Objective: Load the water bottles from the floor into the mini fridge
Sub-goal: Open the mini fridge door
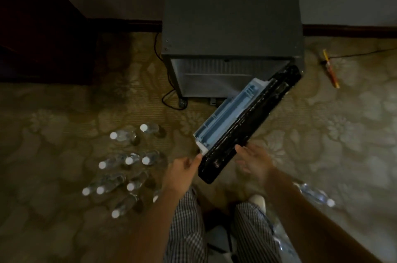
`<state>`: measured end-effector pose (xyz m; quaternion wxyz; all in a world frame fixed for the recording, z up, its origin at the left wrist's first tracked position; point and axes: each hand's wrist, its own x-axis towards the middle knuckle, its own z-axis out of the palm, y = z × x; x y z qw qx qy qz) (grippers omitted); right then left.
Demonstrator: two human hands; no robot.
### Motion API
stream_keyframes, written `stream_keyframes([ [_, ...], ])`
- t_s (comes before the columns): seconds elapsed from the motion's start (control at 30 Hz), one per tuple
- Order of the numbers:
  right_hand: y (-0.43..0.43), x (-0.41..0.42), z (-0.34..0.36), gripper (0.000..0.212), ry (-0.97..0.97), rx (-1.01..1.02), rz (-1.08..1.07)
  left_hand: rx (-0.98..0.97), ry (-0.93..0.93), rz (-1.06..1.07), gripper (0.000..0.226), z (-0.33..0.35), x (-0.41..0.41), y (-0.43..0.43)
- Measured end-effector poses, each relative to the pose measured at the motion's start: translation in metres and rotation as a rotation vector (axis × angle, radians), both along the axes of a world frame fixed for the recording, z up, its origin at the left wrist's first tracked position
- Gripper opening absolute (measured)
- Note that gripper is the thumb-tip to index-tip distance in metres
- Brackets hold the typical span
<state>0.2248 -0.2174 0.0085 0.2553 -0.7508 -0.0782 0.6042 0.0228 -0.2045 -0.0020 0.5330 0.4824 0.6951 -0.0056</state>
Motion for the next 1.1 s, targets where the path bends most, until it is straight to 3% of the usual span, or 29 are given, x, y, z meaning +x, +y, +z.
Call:
stream_keyframes([
  [0.1,-0.033,0.023,-0.002,0.018,-0.071,0.017,-0.009,0.023,0.035,-0.061,0.043,0.005,0.034,-0.019],
  [0.2,-0.061,0.051,0.0,0.013,-0.21,0.06,0.048,-0.004,-0.115,-0.128,0.03,0.008,0.08,-0.03],
  [0.37,-0.097,0.103,0.007,0.021,-0.396,0.095,0.168,0.001,-0.289,-0.277,0.061,0.008,0.156,-0.041],
  [0.5,-0.112,0.145,0.006,0.02,-0.534,0.061,0.275,-0.065,-0.345,-0.377,0.069,0.012,0.213,-0.051],
  [0.6,-0.119,0.176,0.005,0.023,-0.585,0.055,0.234,-0.103,-0.386,-0.317,0.071,0.014,0.249,-0.061],
  [0.8,-0.124,0.226,0.003,0.026,-0.693,0.115,0.244,-0.209,-0.379,-0.318,0.074,0.015,0.302,-0.07],
  [1.1,-0.114,0.244,0.0,0.025,-0.905,0.123,0.272,-0.159,-0.263,-0.523,0.045,0.031,0.302,-0.027],
])
